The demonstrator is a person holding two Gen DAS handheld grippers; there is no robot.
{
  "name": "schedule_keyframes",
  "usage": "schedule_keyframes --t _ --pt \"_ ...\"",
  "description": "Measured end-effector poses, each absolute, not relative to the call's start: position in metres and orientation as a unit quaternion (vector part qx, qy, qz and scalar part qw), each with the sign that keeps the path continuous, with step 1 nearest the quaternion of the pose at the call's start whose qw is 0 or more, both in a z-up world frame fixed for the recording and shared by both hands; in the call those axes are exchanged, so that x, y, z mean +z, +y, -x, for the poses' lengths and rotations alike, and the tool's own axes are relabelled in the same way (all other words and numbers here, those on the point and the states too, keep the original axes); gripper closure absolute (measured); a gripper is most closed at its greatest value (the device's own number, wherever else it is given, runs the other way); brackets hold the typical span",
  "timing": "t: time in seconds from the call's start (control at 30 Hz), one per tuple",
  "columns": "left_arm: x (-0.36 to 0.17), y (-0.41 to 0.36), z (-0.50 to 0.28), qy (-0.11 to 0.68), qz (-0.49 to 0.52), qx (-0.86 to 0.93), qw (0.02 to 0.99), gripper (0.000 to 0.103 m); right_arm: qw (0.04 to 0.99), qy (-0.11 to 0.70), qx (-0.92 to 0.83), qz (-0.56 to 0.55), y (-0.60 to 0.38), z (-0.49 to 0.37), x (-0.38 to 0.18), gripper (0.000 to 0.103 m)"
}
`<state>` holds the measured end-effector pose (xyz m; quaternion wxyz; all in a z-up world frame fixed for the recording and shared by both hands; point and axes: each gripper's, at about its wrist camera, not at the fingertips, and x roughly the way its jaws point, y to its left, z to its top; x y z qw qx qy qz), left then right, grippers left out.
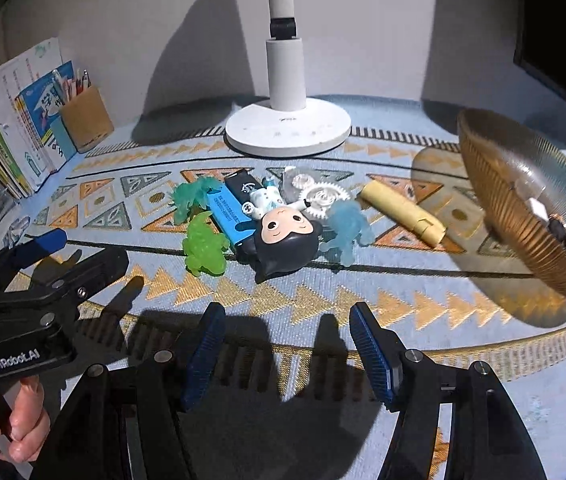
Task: Organize rigid objects
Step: 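Move both tools back toward the toy pile, then grasp the green dinosaur with left gripper while right gripper grasps the black monkey figure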
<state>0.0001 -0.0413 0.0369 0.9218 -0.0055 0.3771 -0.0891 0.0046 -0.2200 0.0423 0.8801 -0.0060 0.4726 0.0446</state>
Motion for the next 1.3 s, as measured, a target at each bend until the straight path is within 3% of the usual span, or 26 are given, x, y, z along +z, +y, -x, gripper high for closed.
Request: schedule_keyframes --t 0.47,0.77,1.3 --pt "0.029 -0.055 -0.010 0.418 -0.016 -0.124 0.900 0.001 0.864 0.498 0.066 -0.042 -0.242 -0.022 0.034 0.040" --pt "0.019 -0.078 -0.046 0.468 -0.019 -0.204 0.859 0.031 0.850 0.507 0.114 -0.083 -0.258 -0.044 0.044 0.040" --pt "0.018 -0.095 -0.048 0.457 -0.035 -0.231 0.858 0.033 0.835 0.518 0.149 -0.109 -0.244 -0.063 0.036 0.041"
